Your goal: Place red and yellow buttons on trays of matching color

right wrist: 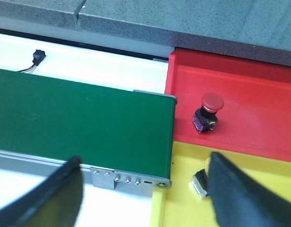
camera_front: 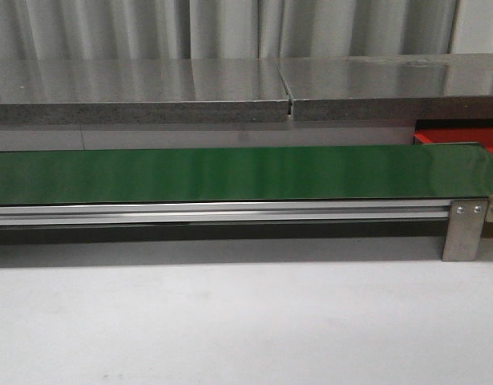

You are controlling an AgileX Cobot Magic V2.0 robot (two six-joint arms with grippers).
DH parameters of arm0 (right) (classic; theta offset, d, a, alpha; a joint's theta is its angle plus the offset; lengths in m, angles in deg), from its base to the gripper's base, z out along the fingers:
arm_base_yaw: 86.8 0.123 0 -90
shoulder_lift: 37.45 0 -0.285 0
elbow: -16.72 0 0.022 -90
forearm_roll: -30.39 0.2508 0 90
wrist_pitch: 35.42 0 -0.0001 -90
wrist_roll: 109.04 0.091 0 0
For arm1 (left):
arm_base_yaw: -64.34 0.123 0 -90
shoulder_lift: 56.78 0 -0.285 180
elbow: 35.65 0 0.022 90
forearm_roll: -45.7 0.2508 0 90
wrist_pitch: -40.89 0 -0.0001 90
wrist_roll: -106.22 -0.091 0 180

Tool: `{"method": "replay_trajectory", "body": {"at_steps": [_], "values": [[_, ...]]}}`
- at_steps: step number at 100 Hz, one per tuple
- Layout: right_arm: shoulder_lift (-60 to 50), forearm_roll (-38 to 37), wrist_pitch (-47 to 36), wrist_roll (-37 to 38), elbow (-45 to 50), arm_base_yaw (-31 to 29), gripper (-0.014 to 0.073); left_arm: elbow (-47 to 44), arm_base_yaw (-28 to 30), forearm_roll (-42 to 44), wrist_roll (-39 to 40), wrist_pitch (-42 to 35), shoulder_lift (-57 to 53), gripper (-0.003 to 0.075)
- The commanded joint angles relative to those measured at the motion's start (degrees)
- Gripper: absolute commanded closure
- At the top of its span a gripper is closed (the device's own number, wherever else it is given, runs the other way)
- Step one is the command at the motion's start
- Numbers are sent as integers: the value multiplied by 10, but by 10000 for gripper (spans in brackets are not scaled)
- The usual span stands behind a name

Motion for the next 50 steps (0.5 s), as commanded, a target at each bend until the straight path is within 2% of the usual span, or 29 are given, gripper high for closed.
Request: {"method": "replay_trajectory", "body": {"at_steps": [1, 14, 20, 50], "values": [[-25, 6, -33, -6, -4, 0, 248, 15, -5, -2, 5, -46, 2, 739], [-35, 6, -28, -6, 2, 0, 552, 15, -5, -2, 5, -46, 2, 739], [-35, 6, -26, -6, 2, 0, 661, 15, -5, -2, 5, -46, 2, 739], [-35, 7, -26, -6, 2, 0, 662, 15, -5, -2, 5, -46, 2, 739]]}}
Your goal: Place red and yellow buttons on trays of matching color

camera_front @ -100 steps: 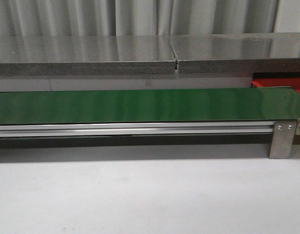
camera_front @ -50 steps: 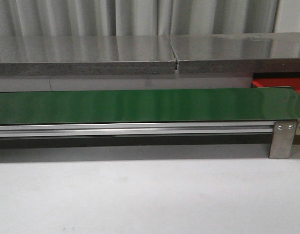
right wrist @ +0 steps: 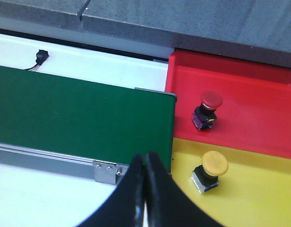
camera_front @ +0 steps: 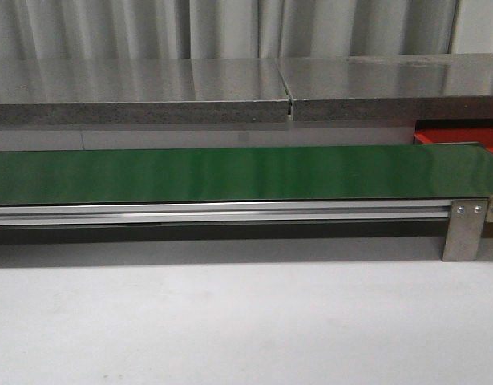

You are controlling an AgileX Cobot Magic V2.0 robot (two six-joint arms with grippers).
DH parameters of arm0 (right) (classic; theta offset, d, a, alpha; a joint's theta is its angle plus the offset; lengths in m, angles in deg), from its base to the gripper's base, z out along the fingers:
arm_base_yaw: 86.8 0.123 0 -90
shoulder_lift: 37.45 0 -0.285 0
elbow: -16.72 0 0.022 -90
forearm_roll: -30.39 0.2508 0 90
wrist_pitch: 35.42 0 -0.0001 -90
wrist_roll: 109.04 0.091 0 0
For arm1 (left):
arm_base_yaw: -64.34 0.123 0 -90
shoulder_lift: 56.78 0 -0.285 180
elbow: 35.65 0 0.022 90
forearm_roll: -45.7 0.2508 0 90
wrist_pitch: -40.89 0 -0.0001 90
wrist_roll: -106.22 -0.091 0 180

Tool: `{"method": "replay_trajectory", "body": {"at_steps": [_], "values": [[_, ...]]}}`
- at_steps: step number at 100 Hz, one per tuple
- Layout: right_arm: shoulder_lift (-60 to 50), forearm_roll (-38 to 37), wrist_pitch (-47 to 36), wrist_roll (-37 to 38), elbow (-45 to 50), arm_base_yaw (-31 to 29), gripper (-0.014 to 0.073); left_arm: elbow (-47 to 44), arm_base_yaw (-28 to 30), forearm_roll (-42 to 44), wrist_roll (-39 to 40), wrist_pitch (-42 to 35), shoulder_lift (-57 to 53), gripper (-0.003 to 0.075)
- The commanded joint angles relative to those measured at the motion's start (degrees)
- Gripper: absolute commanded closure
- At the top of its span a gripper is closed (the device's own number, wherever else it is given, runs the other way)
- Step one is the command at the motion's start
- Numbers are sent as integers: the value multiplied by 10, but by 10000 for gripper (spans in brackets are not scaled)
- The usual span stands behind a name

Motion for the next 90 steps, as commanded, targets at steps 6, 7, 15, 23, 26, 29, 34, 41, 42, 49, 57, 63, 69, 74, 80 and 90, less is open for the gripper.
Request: {"method": "replay_trajectory", "body": {"at_steps": [6, 7, 15, 23, 26, 29, 34, 41, 42, 49, 57, 63, 69, 74, 80, 90], "values": [[-2, 7, -36, -6, -15, 0, 662, 15, -5, -2, 5, -46, 2, 739], [-2, 7, -36, -6, -15, 0, 662, 15, -5, -2, 5, -46, 2, 739], [-2, 7, -36, -6, -15, 0, 662, 15, -5, -2, 5, -46, 2, 739], [-2, 7, -36, -6, -15, 0, 662, 15, -5, -2, 5, -46, 2, 739], [-2, 7, -36, -6, -15, 0, 662, 15, -5, -2, 5, -46, 2, 739], [-2, 7, -36, -6, -15, 0, 662, 15, -5, -2, 5, -46, 2, 739], [-2, 7, -36, -6, -15, 0, 662, 15, -5, -2, 5, -46, 2, 739], [-2, 7, -36, -6, -15, 0, 662, 15, -5, -2, 5, -46, 2, 739], [-2, 7, -36, -6, -15, 0, 662, 15, -5, -2, 5, -46, 2, 739], [-2, 7, -36, -6, -15, 0, 662, 15, -5, -2, 5, -46, 2, 739], [-2, 7, -36, -6, -15, 0, 662, 15, -5, -2, 5, -46, 2, 739], [-2, 7, -36, -6, -15, 0, 662, 15, -5, -2, 5, -46, 2, 739], [-2, 7, -36, -6, -15, 0, 662, 15, -5, -2, 5, -46, 2, 739], [-2, 7, -36, -6, -15, 0, 662, 15, -5, 2, 5, -46, 2, 739], [-2, 7, -36, -6, -15, 0, 662, 15, -5, 7, 5, -44, 2, 738], [-2, 7, -36, -6, -15, 0, 662, 15, -5, 10, 5, -42, 2, 686]]}}
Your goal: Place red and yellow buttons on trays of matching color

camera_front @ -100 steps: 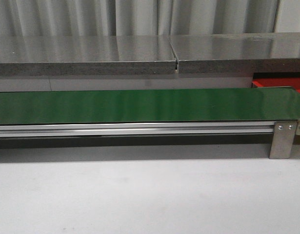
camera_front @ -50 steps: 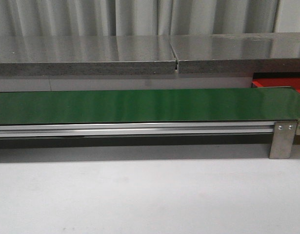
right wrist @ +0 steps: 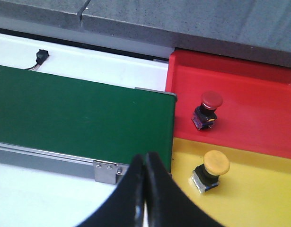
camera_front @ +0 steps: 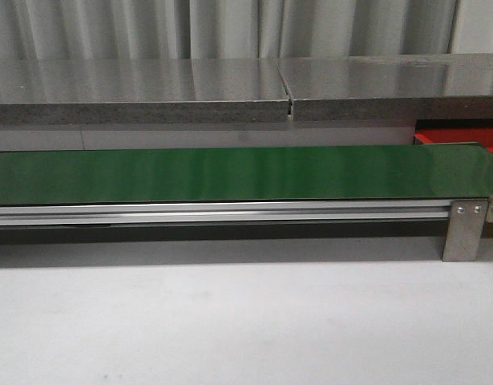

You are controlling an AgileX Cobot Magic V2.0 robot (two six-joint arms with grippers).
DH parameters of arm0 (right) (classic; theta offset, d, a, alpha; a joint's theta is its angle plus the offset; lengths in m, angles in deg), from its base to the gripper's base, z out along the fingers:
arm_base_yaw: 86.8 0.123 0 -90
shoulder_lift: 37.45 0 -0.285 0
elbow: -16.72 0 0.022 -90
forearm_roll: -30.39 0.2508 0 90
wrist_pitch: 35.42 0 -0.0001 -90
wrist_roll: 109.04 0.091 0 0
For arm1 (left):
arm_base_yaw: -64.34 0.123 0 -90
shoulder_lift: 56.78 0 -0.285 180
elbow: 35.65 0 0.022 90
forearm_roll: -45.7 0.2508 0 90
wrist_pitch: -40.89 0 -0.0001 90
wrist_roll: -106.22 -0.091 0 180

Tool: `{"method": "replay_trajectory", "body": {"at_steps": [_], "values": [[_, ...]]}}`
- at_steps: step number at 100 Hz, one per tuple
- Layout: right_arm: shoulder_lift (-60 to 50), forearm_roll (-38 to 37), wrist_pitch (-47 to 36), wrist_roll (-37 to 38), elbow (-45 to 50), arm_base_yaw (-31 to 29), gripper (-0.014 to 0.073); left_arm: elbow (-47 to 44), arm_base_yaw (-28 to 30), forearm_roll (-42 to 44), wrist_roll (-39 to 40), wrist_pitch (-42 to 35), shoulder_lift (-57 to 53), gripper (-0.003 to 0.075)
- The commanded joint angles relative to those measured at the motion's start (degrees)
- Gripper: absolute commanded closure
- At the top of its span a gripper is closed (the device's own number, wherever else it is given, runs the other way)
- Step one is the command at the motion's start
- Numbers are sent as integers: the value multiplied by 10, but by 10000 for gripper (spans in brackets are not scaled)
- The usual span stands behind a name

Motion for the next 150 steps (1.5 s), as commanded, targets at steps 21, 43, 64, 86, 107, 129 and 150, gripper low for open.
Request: {"method": "replay_trajectory", "body": {"at_steps": [21, 43, 64, 86, 107, 129, 150], "values": [[-2, 7, -36, -6, -15, 0, 662, 15, -5, 5, 5, -42, 2, 162], [-2, 7, -36, -6, -15, 0, 662, 15, -5, 5, 5, -42, 2, 40], [-2, 7, -36, -6, -15, 0, 662, 15, -3, 5, 5, -45, 2, 86], [-2, 7, -36, -6, -15, 0, 662, 64, 46, 29, 91, -41, 69, 92], [-2, 7, -36, -6, -15, 0, 662, 169, 144, 24, 93, -8, 207, 92], [-2, 7, -36, -6, -15, 0, 662, 259, 224, 6, 93, 6, 374, 92], [-2, 7, -36, -6, -15, 0, 662, 317, 236, 7, 93, 3, 513, 92]]}}
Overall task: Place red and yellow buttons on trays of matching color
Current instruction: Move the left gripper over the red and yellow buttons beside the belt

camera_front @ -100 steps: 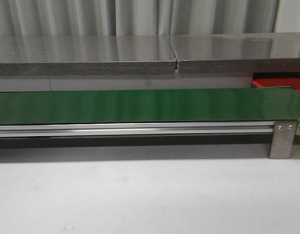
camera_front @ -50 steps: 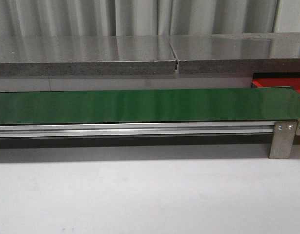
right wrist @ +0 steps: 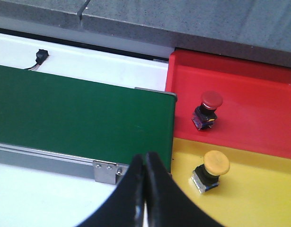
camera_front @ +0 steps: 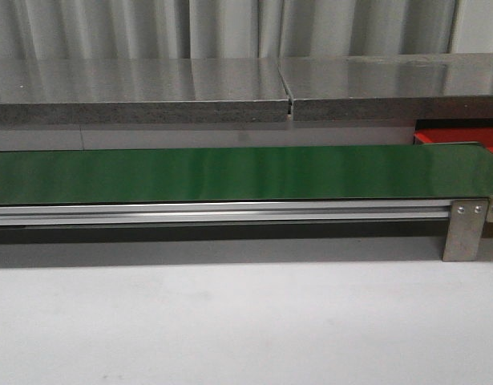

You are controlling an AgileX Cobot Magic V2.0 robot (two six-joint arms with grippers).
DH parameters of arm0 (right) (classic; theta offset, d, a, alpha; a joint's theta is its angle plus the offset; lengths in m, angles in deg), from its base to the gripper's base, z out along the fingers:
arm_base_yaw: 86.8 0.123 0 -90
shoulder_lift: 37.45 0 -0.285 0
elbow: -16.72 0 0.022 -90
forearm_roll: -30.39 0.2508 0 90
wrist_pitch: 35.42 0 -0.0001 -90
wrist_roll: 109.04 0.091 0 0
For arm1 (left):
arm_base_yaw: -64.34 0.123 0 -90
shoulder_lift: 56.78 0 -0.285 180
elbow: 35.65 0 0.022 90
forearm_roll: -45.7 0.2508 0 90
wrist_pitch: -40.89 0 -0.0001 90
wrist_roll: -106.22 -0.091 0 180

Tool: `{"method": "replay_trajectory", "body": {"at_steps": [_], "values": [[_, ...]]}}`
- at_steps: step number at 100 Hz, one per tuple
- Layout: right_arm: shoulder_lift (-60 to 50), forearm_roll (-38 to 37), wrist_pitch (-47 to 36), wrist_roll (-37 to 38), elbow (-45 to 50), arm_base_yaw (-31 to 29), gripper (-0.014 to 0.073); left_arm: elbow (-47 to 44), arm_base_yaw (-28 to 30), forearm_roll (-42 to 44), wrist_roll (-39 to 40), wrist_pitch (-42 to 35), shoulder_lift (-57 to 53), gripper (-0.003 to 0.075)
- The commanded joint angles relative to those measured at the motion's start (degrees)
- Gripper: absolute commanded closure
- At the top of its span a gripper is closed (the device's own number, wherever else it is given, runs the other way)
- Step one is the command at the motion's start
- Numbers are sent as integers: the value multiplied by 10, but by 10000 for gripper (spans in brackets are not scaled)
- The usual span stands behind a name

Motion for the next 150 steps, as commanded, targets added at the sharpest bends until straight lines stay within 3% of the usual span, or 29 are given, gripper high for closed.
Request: {"method": "replay_trajectory", "body": {"at_steps": [1, 42, 81, 150], "values": [[-2, 7, -36, -5, -15, 0, 662, 41, 2, -3, 5, -32, 43, 92], [-2, 7, -36, -5, -15, 0, 662, 103, 8, 36, 7, -32, 180, 92], [-2, 7, -37, -5, -15, 0, 662, 127, 76, 66, 19, -61, 225, 94], [-2, 7, -36, -5, -15, 0, 662, 204, 75, 76, 18, -57, 347, 94]]}}
